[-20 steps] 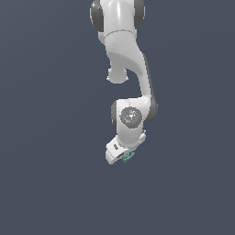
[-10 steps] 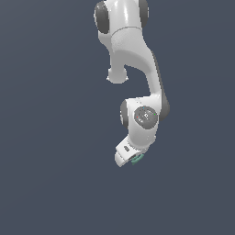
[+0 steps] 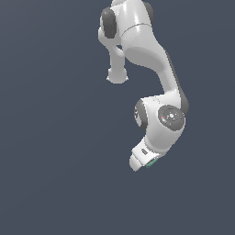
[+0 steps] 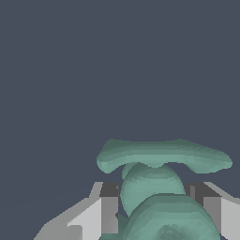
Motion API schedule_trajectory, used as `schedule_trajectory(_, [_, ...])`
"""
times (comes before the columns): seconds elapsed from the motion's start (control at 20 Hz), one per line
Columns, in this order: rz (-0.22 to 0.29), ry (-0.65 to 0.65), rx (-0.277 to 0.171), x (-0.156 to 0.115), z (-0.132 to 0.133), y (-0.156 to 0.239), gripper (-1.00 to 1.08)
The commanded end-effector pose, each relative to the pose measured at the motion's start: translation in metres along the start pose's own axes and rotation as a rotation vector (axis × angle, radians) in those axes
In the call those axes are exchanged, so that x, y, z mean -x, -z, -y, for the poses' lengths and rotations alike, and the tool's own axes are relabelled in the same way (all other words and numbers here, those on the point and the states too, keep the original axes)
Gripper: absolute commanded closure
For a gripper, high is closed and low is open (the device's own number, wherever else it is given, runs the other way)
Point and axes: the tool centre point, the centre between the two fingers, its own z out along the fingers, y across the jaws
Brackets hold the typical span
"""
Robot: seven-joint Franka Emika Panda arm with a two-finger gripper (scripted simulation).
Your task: Pick up the object and move it to a goal position.
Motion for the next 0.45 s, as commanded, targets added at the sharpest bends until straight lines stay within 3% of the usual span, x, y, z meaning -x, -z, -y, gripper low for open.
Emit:
schedule_trajectory(0.0, [0.001,-0.001,0.0,-0.0072,0.0038,0.0038,1.08])
schedule_trajectory(0.4, [0.001,-0.001,0.0,-0.0156,0.0079,0.0077,1.08])
